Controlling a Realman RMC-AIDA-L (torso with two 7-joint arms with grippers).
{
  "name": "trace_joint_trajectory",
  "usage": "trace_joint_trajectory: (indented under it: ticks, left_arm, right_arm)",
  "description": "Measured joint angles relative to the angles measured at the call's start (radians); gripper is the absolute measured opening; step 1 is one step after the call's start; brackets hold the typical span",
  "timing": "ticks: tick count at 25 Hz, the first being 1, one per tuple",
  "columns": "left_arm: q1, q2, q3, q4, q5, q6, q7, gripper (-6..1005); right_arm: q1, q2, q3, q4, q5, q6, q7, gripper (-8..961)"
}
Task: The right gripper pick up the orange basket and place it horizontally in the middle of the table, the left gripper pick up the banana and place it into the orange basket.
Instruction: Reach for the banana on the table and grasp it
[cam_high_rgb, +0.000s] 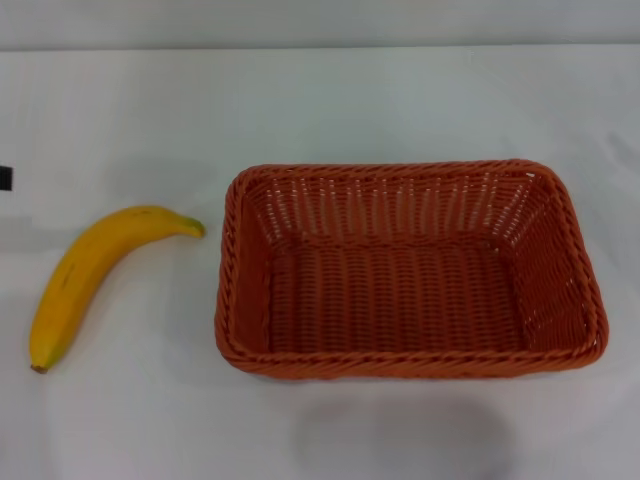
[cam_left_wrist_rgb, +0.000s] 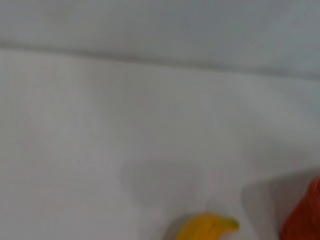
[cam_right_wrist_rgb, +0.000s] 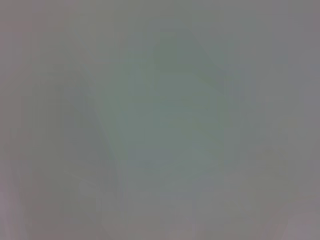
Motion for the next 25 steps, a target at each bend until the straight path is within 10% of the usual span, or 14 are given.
trace_joint_trajectory:
  ticks: [9, 17, 25]
  left_arm:
    - [-0.173, -0.052, 0.001, 0.033, 0.354, -0.117, 0.010, 739]
    - [-0.234, -0.152, 0.001, 0.102, 0.490, -0.299, -0.021, 739]
    - [-0.251, -0.189, 0.000, 0.161, 0.550, -0.395, -0.071, 838]
  right_arm:
    - [-0.011, 0.003, 0.008, 0.041, 0.023, 0.026, -0.028, 759]
    - [-0.014, 0.002, 0.009, 0.060, 0.025, 0.022, -0.037, 758]
    - [-0.018, 0.001, 0.009, 0.070, 0.025, 0.020, -0.039, 757]
